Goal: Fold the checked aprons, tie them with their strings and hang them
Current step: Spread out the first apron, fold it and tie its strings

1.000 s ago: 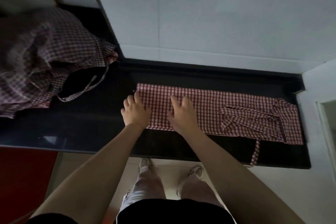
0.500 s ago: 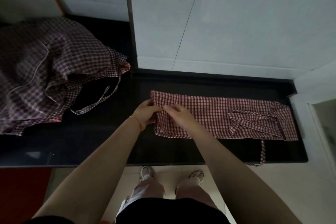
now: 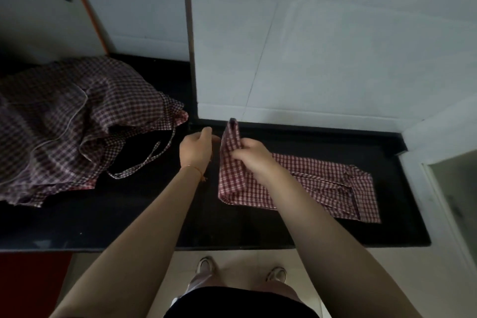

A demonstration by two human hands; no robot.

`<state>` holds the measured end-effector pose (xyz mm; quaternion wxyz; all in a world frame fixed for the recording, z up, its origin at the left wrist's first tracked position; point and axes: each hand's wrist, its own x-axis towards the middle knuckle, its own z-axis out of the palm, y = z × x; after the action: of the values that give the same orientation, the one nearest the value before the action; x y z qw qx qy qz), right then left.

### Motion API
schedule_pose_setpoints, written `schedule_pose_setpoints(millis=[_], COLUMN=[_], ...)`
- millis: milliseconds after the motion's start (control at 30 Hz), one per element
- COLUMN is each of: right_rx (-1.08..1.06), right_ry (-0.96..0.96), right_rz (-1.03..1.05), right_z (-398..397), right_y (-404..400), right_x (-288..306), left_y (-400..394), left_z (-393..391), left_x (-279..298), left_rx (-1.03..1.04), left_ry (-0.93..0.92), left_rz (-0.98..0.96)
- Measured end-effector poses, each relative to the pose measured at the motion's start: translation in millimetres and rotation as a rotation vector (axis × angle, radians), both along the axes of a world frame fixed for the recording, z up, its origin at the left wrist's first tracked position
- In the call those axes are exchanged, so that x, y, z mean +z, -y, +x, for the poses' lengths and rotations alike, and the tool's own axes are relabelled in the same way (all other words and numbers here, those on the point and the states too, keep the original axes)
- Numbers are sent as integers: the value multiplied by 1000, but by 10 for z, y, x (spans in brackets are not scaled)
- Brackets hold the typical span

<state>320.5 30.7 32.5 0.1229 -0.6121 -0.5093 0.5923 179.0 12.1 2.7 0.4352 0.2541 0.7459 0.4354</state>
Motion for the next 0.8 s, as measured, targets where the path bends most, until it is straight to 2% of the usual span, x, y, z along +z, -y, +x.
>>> schedule_pose_setpoints(millis=[133, 233, 367, 433, 533, 633, 800], right_rx=[-384, -634, -810, -878, -847, -697, -517], right_ry=[85, 62, 2, -15, 88, 254, 308], right_rz=[-96, -179, -116, -63, -60, -162, -331], right_z=[691, 1297, 2117, 2556, 3126, 3502, 3754], right_y=[-190, -277, -354, -351, -321, -375, -444], right_x=[181, 214, 229, 187, 4, -354, -764], left_y=[-110, -172, -260, -264, -282, -293, -229], left_z=[458, 939, 1679, 2034, 2474, 2756, 2931], left_x=[99, -20, -174, -185, -338, -524, -815], left_rx=[-170, -318, -413, -404, -525, -699, -872], left_ry=[-114, -160, -514, -606, -718, -796, -977], left_rz=[71, 142, 203, 254, 219, 87, -37])
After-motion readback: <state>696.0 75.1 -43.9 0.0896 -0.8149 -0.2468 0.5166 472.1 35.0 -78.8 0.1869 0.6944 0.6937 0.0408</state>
